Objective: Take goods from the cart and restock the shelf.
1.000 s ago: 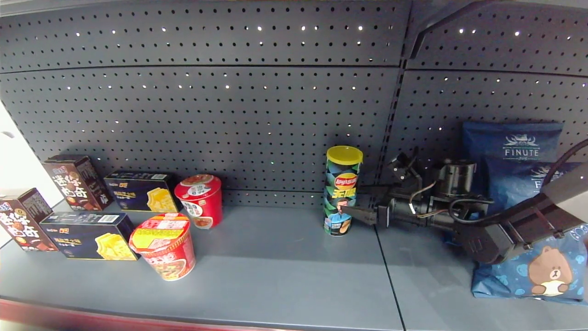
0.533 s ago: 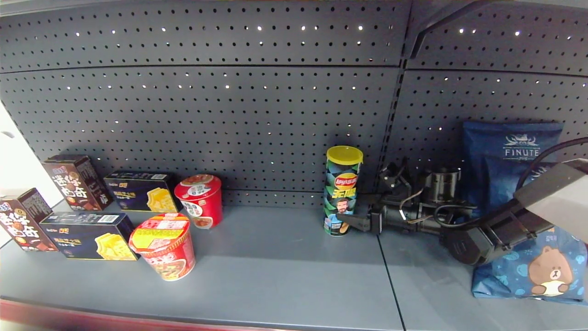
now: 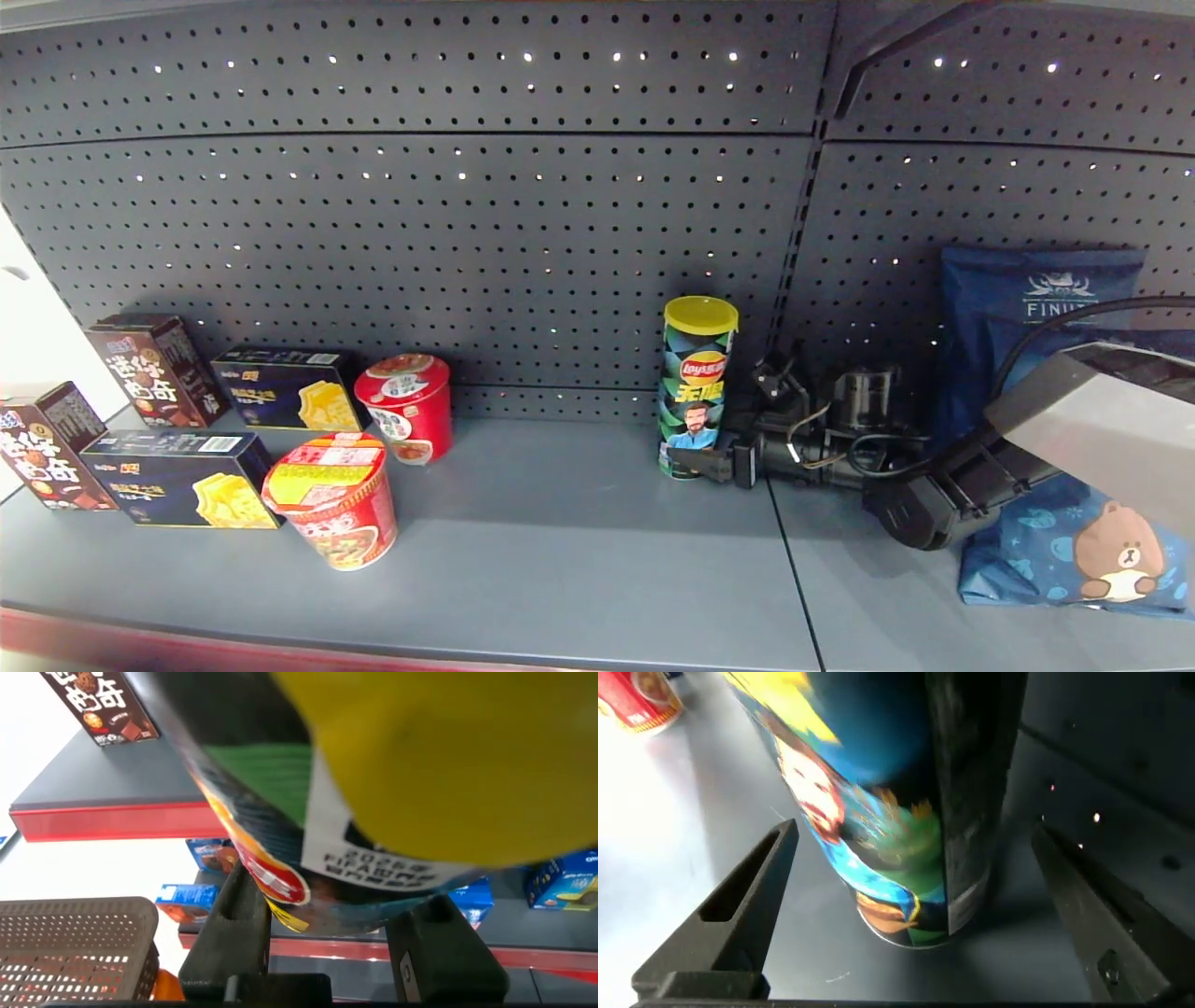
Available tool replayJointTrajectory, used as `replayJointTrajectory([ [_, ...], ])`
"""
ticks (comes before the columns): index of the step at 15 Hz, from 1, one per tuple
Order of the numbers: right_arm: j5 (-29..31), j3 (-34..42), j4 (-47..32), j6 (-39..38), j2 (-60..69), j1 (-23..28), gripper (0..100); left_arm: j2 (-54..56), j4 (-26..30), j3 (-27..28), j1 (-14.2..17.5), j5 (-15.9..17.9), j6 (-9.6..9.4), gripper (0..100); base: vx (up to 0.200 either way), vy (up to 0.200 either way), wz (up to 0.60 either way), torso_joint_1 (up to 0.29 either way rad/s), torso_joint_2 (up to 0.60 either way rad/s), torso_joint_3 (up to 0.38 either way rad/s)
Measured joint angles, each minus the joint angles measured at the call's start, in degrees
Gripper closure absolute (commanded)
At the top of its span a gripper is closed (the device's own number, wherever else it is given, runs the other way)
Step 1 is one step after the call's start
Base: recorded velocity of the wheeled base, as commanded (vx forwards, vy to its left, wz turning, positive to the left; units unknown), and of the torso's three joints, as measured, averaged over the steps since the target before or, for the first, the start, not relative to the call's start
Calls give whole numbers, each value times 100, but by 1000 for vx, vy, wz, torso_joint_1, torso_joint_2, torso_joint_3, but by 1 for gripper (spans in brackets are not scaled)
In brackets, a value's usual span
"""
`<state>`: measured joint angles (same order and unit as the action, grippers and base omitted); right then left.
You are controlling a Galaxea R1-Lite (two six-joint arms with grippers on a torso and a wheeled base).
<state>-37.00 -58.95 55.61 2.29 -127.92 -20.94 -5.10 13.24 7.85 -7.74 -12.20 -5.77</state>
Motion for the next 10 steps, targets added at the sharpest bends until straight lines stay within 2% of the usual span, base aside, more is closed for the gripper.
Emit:
replayJointTrajectory([
  [2, 9, -5, 2, -2, -69, -9, 0, 0, 0, -35, 0, -2, 5, 100, 0, 0, 0, 0, 0, 0],
  [3, 7, -6, 5, 2, -100, -9, 100, 0, 2, -41, 0, -6, 5, 100, 0, 0, 0, 0, 0, 0],
  [10, 77, 30, -20, 2, -1, -102, 100, 0, 4, -48, 0, -6, 13, 100, 0, 0, 0, 0, 0, 0],
])
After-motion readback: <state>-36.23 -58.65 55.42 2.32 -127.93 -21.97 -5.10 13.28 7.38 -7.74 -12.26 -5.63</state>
